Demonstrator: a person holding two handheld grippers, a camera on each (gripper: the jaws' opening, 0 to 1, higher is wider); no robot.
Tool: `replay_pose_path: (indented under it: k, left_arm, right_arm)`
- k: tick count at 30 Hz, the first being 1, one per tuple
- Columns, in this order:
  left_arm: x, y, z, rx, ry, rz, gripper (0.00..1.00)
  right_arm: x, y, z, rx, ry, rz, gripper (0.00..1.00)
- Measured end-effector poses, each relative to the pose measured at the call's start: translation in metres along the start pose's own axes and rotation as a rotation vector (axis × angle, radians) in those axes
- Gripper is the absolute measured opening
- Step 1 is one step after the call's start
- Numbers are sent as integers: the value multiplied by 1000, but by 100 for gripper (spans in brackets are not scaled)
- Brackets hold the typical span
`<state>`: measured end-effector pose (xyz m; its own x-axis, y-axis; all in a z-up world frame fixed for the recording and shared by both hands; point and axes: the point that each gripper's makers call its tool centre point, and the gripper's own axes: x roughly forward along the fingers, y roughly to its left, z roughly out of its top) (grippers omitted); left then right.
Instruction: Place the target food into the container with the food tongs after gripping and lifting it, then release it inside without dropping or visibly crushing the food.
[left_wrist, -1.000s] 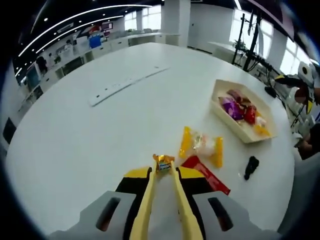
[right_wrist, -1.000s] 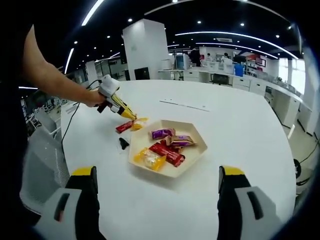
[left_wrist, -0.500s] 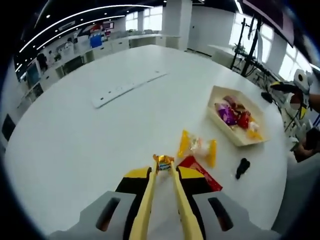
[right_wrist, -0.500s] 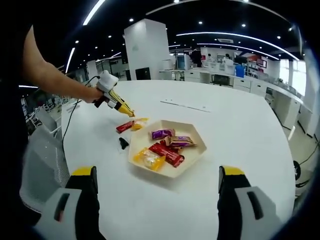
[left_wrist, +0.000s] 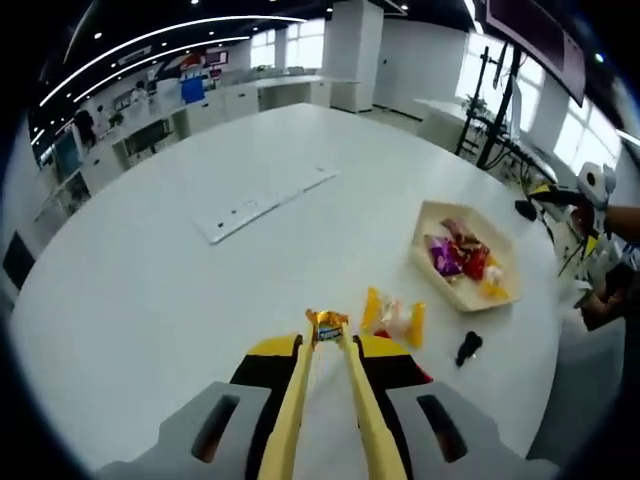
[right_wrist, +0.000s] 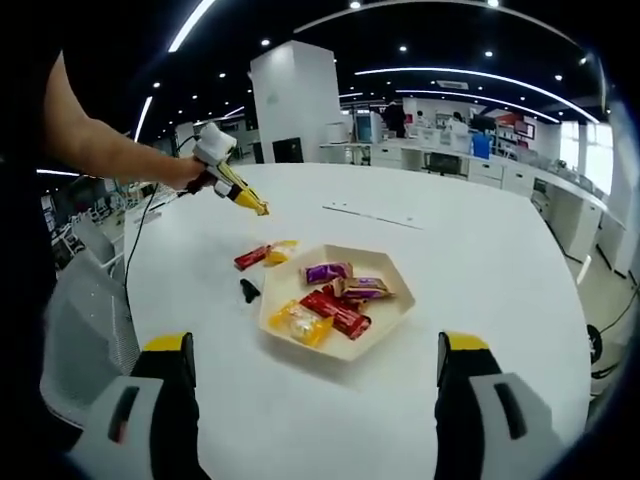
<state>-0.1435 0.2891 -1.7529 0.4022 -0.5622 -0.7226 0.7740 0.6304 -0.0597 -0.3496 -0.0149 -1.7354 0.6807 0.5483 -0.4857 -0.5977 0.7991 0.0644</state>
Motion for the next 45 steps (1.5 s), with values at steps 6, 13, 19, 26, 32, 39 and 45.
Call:
replay_pose_path:
  k: [6,13,19,26,32,39,45]
  left_arm:
    - [-9,-2,7,7,-2,2,16]
    - [-11,-17,22,34,-7,-19,16]
    - [-7,-30,30,51,0,-42,16]
    - [0,-55,42,83,5,-74,16]
    - [8,-77,53,96,-1,-108,16]
    - [20,-116,62,160,10,-166,16]
    - [26,-135,67,192,17,-189,16]
  right_arm:
    - [-1,0,3,-1,-12,-2,100]
    - [-3,1,3,-2,-17,-2,100]
    - [-8,-2,5,-6,-24,-5,100]
    - [-15,-6,8,-7,-42,-16,100]
    - [-19,-7,10,-9,-54,-22,100]
    - [-20,-8,12,-6,-64,-28,100]
    - [-23,-8,12,-5,-69,-32,100]
